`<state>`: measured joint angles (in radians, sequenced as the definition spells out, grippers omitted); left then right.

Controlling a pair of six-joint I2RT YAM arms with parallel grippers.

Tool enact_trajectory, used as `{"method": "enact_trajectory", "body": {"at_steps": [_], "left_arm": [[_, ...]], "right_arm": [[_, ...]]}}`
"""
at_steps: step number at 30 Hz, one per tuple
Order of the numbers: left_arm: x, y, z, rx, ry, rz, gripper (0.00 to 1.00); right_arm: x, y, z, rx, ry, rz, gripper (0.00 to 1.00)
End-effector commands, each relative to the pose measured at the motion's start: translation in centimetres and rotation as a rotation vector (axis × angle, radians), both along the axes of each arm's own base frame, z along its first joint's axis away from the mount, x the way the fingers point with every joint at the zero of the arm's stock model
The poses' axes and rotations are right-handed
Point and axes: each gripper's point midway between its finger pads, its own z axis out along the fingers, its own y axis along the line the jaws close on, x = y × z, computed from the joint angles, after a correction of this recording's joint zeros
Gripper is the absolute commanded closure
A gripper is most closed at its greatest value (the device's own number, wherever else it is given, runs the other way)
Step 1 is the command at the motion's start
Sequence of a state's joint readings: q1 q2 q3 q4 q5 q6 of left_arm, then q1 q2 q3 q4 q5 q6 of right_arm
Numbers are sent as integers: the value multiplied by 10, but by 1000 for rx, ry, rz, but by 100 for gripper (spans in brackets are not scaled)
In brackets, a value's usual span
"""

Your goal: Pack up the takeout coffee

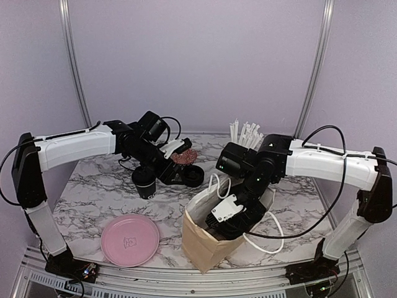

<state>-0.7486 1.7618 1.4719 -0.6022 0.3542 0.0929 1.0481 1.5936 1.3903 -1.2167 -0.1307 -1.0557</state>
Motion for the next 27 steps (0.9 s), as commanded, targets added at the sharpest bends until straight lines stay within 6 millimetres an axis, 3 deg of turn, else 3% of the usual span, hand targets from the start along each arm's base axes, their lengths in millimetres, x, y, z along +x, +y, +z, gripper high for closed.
{"method": "enact_trajectory", "body": {"at_steps": [1,7,13,19,24,27], "left_arm": [[-1,-1,12,-34,-19,0,36],[0,-2,14,-43,-20,-3,36],[-2,-3,19,-56,-15,6,36],[-4,0,30,-61,-46,23,36],[5,11,45,-44,-116,81,35],[14,21,55,-18,-178,133,26]], "right_arm": [[-17,-48,-42,-262,172,-1,74],[-1,-50,-54,-301,185,-7,74],[-4,-41,-62,-321,217,-58,73],[-13,-34,-58,-322,202,-103,74],[0,-26,-53,-276,140,-151,73],[4,-20,-50,-245,122,-181,72]]}}
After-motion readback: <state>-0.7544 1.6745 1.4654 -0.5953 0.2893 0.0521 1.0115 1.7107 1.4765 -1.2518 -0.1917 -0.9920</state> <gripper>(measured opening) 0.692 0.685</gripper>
